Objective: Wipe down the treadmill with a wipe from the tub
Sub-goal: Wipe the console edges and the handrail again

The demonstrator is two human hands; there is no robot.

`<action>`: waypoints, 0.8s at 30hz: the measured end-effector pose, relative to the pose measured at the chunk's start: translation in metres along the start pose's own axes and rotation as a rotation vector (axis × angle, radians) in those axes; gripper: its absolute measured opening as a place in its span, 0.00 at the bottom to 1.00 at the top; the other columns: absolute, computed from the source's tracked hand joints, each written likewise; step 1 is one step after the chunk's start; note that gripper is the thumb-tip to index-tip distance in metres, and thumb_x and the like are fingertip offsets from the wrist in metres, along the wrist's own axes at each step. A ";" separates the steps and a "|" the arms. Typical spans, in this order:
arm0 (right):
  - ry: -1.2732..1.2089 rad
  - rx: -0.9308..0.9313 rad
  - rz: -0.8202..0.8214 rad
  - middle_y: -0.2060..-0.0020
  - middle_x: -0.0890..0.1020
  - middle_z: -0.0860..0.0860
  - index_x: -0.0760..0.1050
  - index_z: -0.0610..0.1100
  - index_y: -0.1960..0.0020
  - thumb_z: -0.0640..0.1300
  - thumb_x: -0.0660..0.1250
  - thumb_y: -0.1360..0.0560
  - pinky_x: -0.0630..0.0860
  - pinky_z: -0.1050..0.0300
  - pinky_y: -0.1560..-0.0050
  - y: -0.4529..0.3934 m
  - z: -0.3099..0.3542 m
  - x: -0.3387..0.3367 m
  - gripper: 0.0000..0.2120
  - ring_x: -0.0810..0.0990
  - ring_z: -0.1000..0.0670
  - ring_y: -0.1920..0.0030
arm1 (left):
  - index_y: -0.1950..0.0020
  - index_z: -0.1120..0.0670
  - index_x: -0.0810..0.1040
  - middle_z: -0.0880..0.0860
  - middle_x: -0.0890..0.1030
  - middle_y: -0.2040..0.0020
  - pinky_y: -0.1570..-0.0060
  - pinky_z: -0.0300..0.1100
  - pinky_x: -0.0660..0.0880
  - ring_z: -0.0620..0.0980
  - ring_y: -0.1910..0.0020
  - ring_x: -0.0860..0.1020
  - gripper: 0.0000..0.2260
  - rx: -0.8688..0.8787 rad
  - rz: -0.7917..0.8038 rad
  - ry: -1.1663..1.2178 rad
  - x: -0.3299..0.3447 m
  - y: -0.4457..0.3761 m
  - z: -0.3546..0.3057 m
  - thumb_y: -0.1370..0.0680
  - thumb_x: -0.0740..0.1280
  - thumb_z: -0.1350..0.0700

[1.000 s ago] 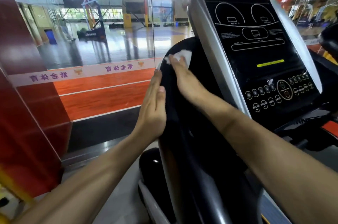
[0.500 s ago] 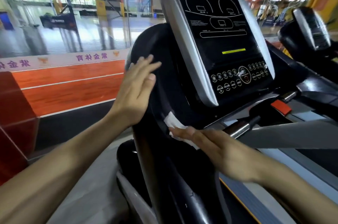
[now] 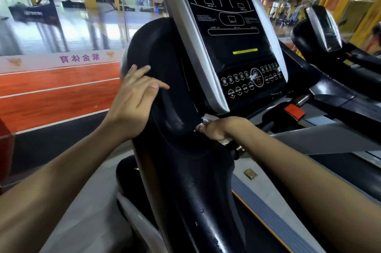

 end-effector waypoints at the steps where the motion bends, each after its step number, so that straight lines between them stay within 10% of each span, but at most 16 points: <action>1: 0.019 0.006 0.000 0.21 0.59 0.47 0.55 0.51 0.19 0.51 0.45 0.12 0.60 0.48 0.24 0.000 -0.006 -0.002 0.22 0.62 0.42 0.23 | 0.43 0.52 0.83 0.46 0.82 0.42 0.20 0.45 0.47 0.48 0.24 0.65 0.19 0.011 -0.005 0.004 -0.001 0.000 -0.001 0.15 0.51 0.56; 5: -0.080 -0.008 -0.018 0.25 0.65 0.44 0.64 0.50 0.23 0.46 0.49 0.13 0.68 0.54 0.37 0.014 0.000 -0.006 0.20 0.69 0.42 0.32 | 0.47 0.52 0.84 0.47 0.83 0.45 0.20 0.43 0.46 0.50 0.25 0.66 0.20 0.031 -0.007 0.007 -0.001 -0.001 0.000 0.16 0.51 0.57; 9: -0.146 -0.128 -0.117 0.47 0.80 0.42 0.77 0.39 0.48 0.49 0.54 0.15 0.72 0.54 0.46 0.035 0.033 -0.005 0.18 0.77 0.44 0.49 | 0.49 0.52 0.85 0.49 0.84 0.47 0.20 0.45 0.46 0.52 0.25 0.67 0.20 0.039 -0.028 0.000 0.001 -0.003 0.002 0.17 0.52 0.56; 15: -0.482 -0.292 -0.281 0.55 0.87 0.56 0.85 0.44 0.43 0.35 0.66 0.21 0.78 0.59 0.41 0.062 0.033 -0.006 0.12 0.82 0.59 0.52 | 0.53 0.52 0.85 0.50 0.84 0.48 0.20 0.47 0.44 0.56 0.25 0.66 0.21 0.073 0.011 -0.044 0.005 -0.005 0.000 0.19 0.51 0.53; 20: -0.482 -0.308 -0.583 0.49 0.86 0.51 0.83 0.53 0.41 0.33 0.64 0.24 0.79 0.49 0.39 0.088 0.029 0.002 0.20 0.84 0.52 0.46 | 0.48 0.50 0.85 0.50 0.83 0.44 0.22 0.44 0.36 0.57 0.23 0.65 0.24 0.078 0.154 -0.160 0.007 -0.003 -0.012 0.20 0.49 0.45; 24: -0.743 -0.263 -0.817 0.47 0.86 0.49 0.80 0.48 0.36 0.28 0.63 0.23 0.80 0.49 0.39 0.106 -0.009 0.003 0.22 0.85 0.49 0.46 | 0.45 0.48 0.82 0.48 0.81 0.43 0.21 0.53 0.50 0.55 0.27 0.70 0.22 0.201 0.271 -0.162 0.022 0.014 -0.052 0.22 0.52 0.42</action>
Point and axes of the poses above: each hand's wrist, its own y-axis away from the middle knuckle, its own x-axis out of the palm, z = x × y, the point moved 8 cm from there along -y, towards the middle knuckle
